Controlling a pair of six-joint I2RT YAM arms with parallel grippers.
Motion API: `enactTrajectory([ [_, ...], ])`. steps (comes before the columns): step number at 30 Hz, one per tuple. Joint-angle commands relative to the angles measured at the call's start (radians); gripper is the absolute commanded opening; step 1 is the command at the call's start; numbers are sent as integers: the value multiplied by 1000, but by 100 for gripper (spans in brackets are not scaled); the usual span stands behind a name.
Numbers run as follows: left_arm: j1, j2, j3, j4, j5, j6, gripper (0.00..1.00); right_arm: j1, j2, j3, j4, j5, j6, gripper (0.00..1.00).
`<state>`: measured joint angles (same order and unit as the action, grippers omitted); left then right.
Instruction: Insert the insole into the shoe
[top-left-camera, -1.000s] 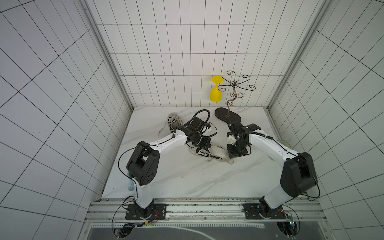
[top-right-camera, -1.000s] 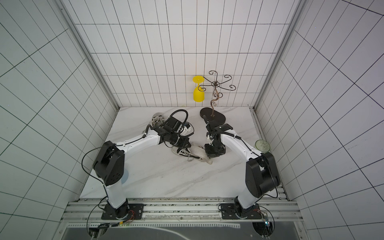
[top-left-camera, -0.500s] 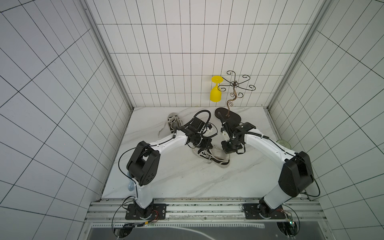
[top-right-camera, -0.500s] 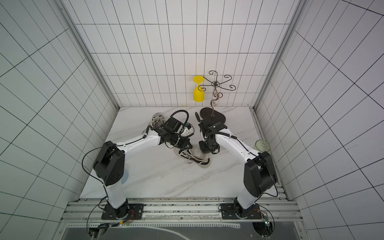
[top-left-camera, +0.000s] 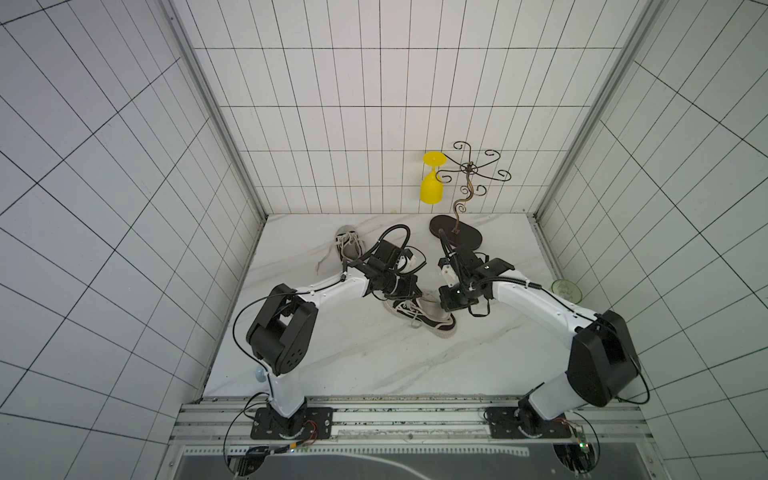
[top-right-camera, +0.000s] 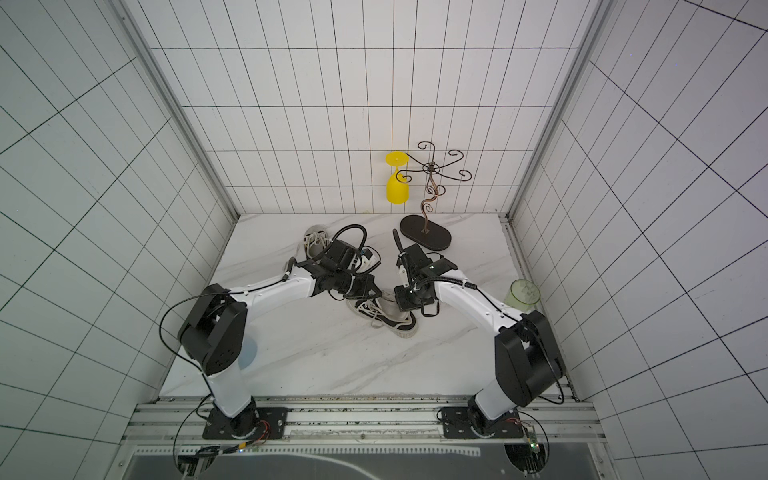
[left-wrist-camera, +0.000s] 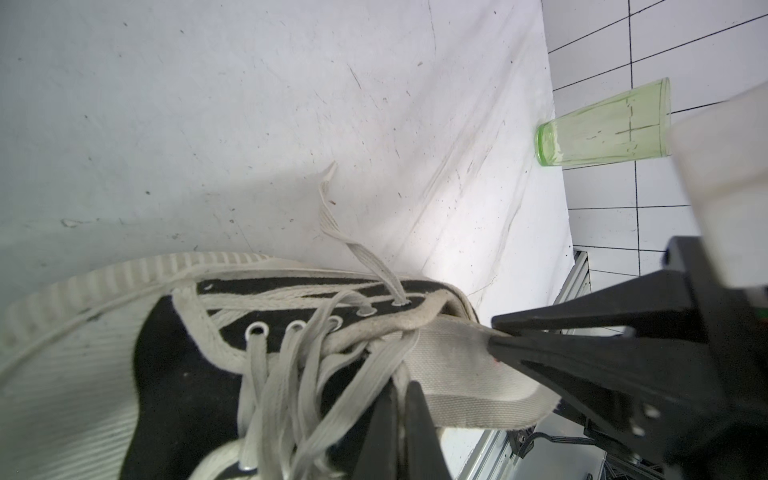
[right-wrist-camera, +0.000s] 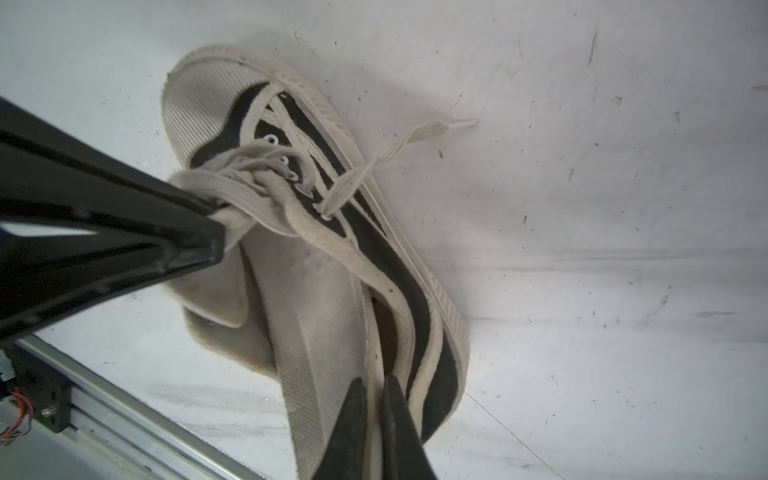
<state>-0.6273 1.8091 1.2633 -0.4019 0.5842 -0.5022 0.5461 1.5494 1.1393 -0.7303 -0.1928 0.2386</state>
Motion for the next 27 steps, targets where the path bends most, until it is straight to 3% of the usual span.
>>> enactTrajectory([
  [1, -3, -40, 18, 70, 67, -12, 0, 12, -21, -92, 105, 29, -3, 10],
  [6, -3, -32, 5, 42, 55, -44, 0, 14, -51, -124, 245, -55, 84, 10],
  [10, 9, -45, -39, 87, 28, -152, 0, 32, -63, -157, 303, -64, 148, 10],
  [20, 10, -60, -50, 169, 70, -234, 0, 56, 12, -210, 393, -74, 131, 9],
  [27, 31, -73, -46, 132, 35, -278, 0, 66, 3, -243, 464, -61, 156, 11],
])
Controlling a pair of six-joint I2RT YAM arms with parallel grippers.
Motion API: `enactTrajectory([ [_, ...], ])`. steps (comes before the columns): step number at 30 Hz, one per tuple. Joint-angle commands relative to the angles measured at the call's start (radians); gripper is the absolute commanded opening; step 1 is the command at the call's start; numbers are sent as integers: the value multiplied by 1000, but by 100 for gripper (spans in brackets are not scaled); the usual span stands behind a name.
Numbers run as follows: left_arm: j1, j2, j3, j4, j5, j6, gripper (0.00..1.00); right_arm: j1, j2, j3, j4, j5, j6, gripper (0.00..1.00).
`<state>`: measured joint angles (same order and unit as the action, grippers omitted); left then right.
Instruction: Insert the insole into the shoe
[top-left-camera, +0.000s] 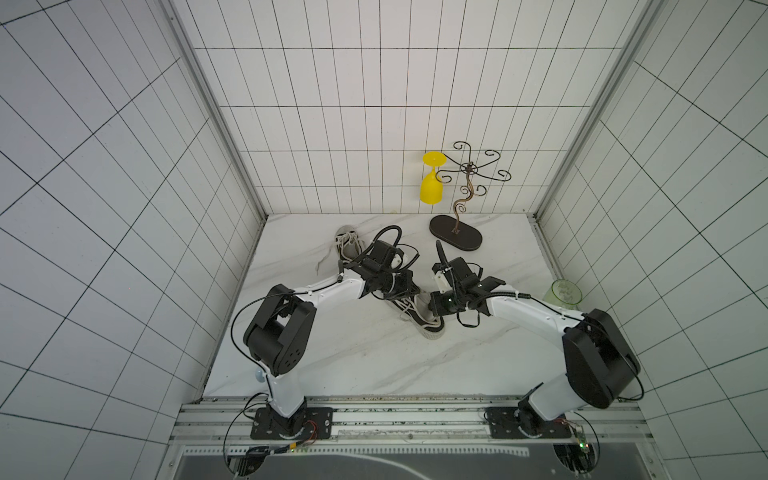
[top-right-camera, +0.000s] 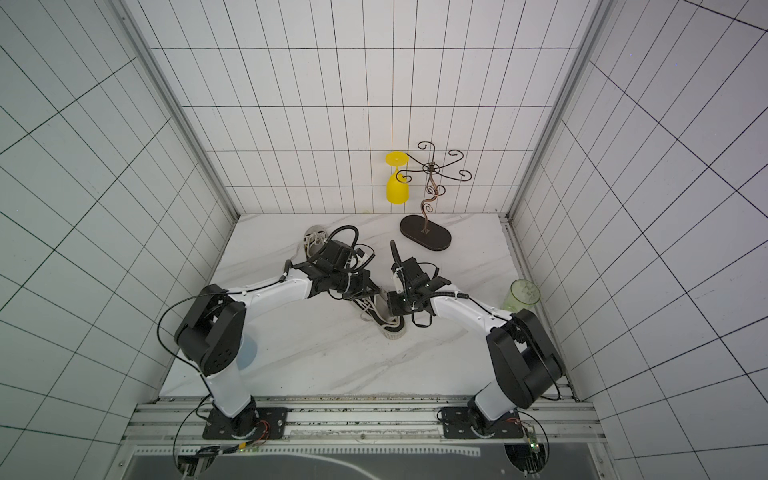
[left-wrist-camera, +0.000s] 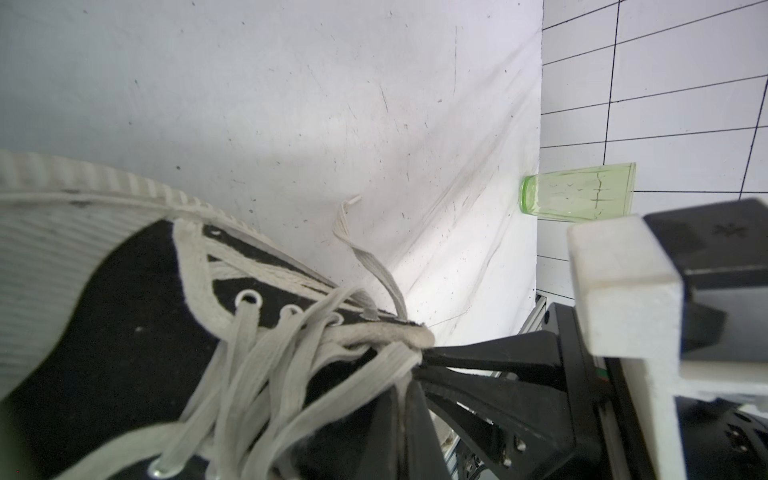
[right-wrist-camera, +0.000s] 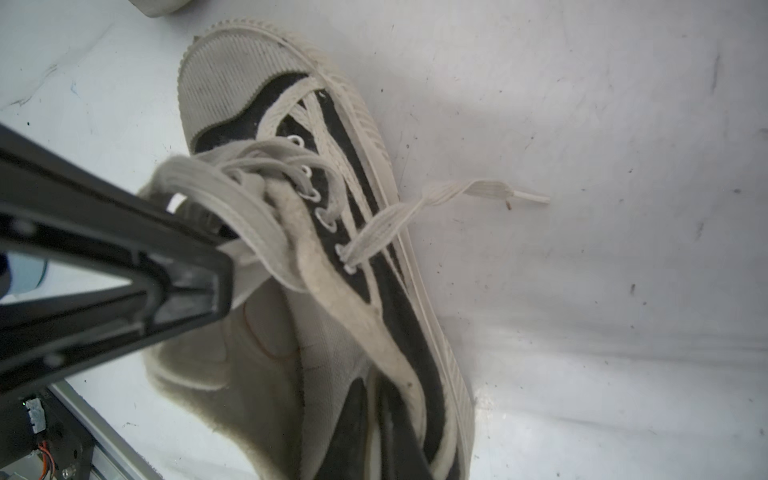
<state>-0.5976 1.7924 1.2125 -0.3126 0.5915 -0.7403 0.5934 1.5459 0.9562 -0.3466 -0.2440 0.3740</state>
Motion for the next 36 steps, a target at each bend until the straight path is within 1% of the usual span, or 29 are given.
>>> enactTrajectory([
  [1, 2, -55, 13, 20, 13, -34, 0, 22, 17, -65, 83, -11, 20, 12],
  [4, 4, -57, 24, -18, -35, -17, 0, 34, 47, -61, 43, 20, 0, 17],
  [7, 0, -69, 17, -37, -99, -22, 0, 50, 93, -25, -95, 78, -21, 22],
  [10, -10, -108, -12, -19, -172, -65, 0, 77, 115, -10, -194, 167, -26, 24],
  [13, -15, -145, -67, 46, -190, -139, 0, 77, 114, -43, -219, 233, 0, 25],
  [14, -21, -155, -80, 58, -202, -153, 0, 78, 120, -46, -226, 253, 3, 27],
  [15, -25, -161, -88, 59, -217, -157, 0, 78, 126, -35, -242, 269, 3, 32],
  [16, -34, -165, -93, 52, -236, -155, 0, 78, 131, -10, -262, 282, 2, 41],
  [17, -44, -167, -96, 41, -252, -148, 0, 76, 126, 24, -288, 288, -1, 48],
  [19, -61, -167, -102, 28, -276, -147, 0, 75, 102, 112, -335, 287, -7, 58],
  [20, -69, -166, -108, 27, -283, -153, 0, 73, 89, 160, -357, 277, -9, 62],
  [22, -76, -167, -127, 33, -299, -175, 0, 65, 82, 243, -400, 267, -5, 67],
  [25, -78, -188, -165, 52, -345, -230, 0, 46, 83, 304, -438, 247, 0, 70],
  [30, -78, -206, -200, 115, -377, -295, 0, 2, 53, 296, -467, 225, 37, 70],
  [34, -86, -209, -196, 127, -405, -309, 0, -23, 14, 244, -478, 196, 69, 68],
  [36, -87, -207, -192, 133, -407, -312, 0, -23, 5, 228, -475, 175, 73, 62],
])
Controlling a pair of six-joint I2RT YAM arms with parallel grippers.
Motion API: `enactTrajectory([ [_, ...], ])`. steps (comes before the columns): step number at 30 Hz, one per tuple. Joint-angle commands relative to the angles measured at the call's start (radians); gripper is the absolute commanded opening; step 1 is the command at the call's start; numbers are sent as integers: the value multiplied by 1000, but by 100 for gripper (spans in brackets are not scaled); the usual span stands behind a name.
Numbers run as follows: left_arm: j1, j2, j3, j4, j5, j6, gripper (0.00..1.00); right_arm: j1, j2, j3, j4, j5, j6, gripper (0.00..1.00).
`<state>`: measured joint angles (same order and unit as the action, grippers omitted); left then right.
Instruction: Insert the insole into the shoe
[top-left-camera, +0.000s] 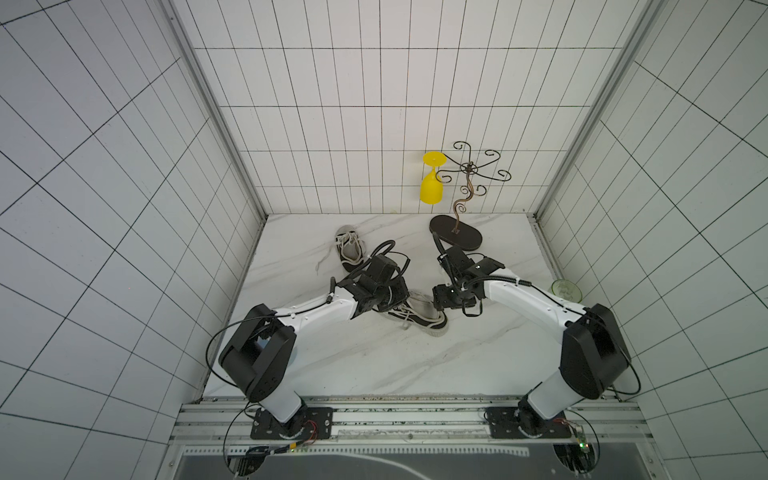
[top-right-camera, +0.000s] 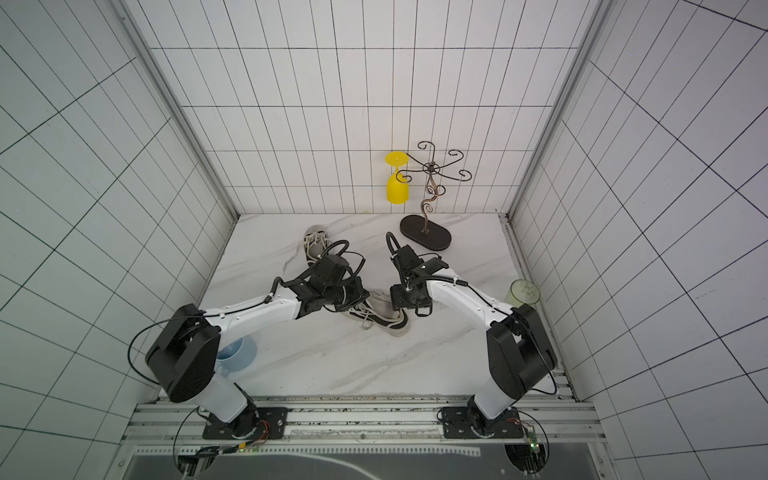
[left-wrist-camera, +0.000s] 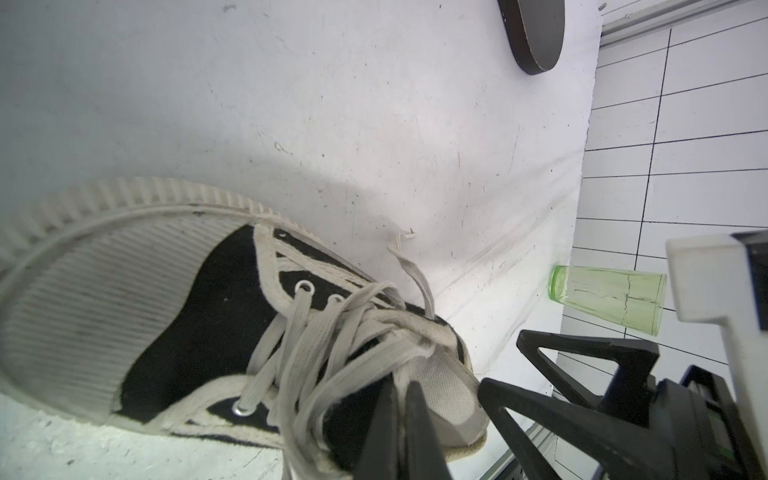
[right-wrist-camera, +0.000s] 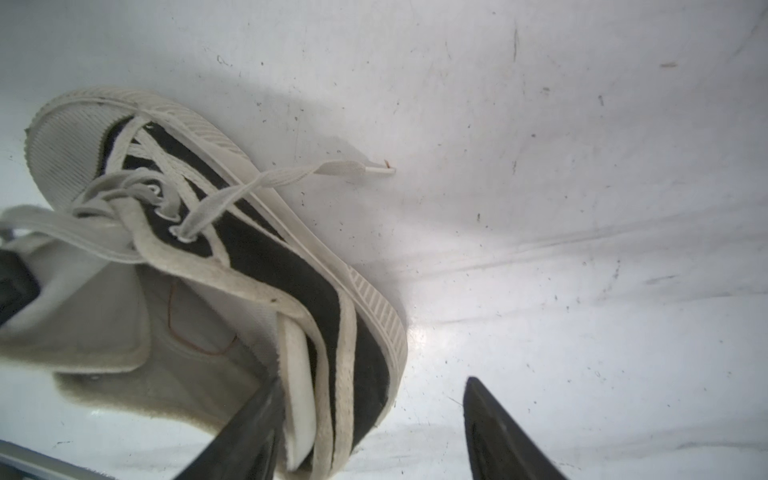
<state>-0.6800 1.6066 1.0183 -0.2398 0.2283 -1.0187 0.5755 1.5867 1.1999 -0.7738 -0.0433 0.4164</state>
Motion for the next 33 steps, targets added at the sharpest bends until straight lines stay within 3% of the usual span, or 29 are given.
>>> enactTrajectory([
  [1, -6, -18, 4, 60, -45, -33, 0, -5, -40, -20, -44, -41, 33, 58],
  [7, -10, -7, 9, 65, -46, -35, 0, -4, -49, -36, -13, -131, 39, 37],
  [15, -12, -1, 17, 63, -40, -31, 0, 8, -5, -78, 43, -183, 25, 35],
  [25, -16, -2, 25, 54, -42, -25, 0, 14, 51, -68, 89, -238, 19, 11],
  [33, -45, 15, 37, 56, -19, -49, 0, 17, 100, -1, 100, -345, 29, 8],
])
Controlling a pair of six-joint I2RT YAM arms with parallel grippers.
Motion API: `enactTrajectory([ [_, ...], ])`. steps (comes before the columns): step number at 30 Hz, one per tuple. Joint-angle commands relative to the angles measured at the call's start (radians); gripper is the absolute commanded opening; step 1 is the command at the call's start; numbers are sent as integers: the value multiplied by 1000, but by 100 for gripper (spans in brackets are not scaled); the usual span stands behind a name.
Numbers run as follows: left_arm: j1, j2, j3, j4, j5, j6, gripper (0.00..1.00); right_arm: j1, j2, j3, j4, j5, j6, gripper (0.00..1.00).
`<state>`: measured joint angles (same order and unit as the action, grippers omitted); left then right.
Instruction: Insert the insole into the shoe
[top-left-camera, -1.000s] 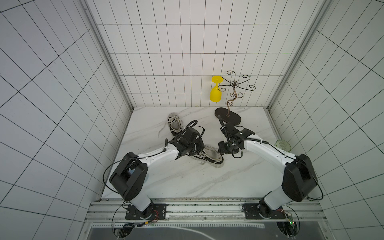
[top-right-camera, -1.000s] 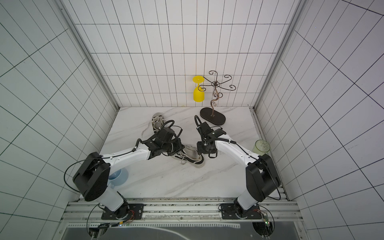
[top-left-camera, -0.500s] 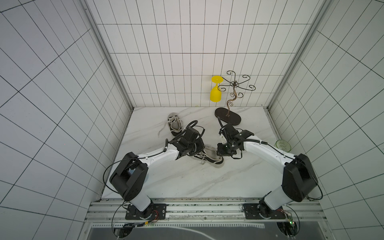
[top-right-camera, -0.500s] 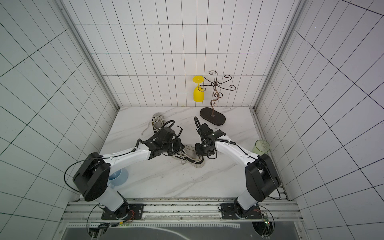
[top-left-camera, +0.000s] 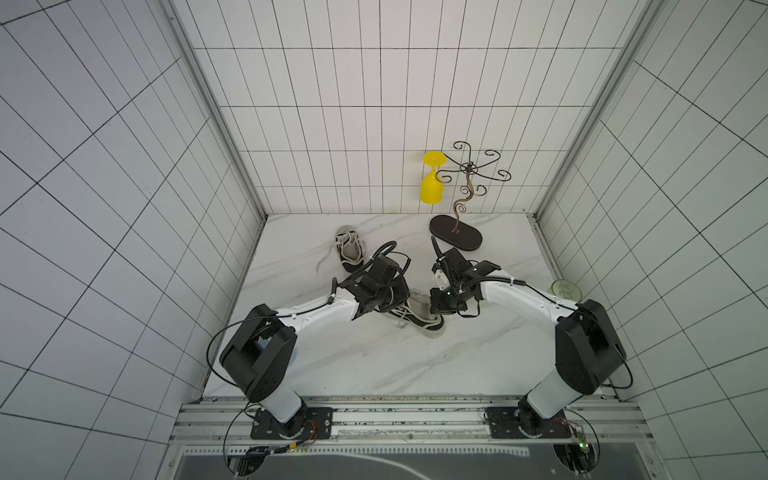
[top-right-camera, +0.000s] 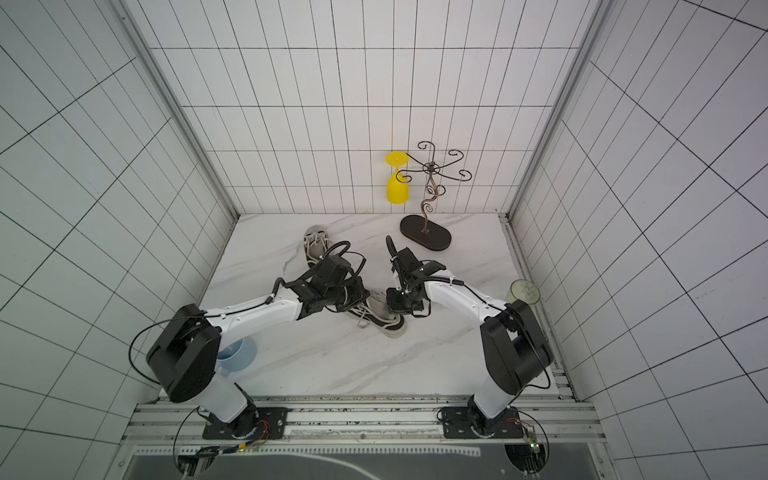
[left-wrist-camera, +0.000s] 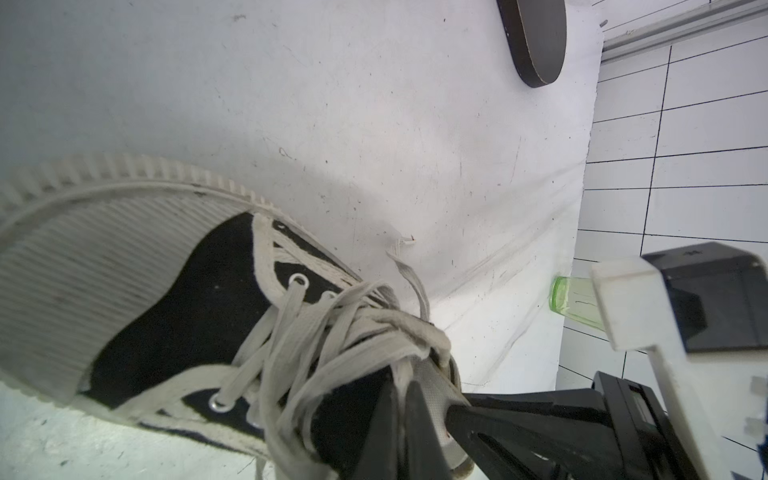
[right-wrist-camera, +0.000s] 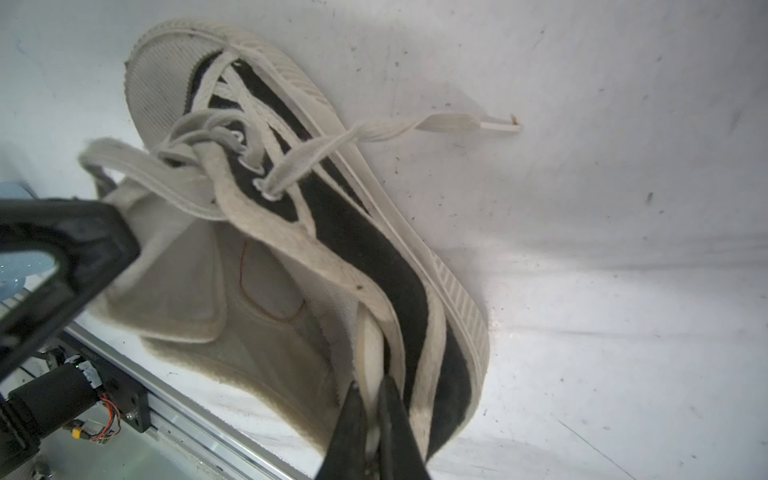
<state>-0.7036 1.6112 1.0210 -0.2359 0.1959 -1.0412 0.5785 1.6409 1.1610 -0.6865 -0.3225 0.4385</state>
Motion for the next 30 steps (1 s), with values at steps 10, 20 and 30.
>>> enactTrajectory([
  [10, -30, -11, -3, 84, 29, -99, 0, 34, 155, 116, -57, 81, 42, 9],
  [20, -45, -32, 49, 7, -56, -22, 0, 118, 232, 146, -208, 459, -48, 25],
  [30, -28, -60, 15, -11, -75, -4, 0, 34, 126, 135, -173, 401, -5, 64],
])
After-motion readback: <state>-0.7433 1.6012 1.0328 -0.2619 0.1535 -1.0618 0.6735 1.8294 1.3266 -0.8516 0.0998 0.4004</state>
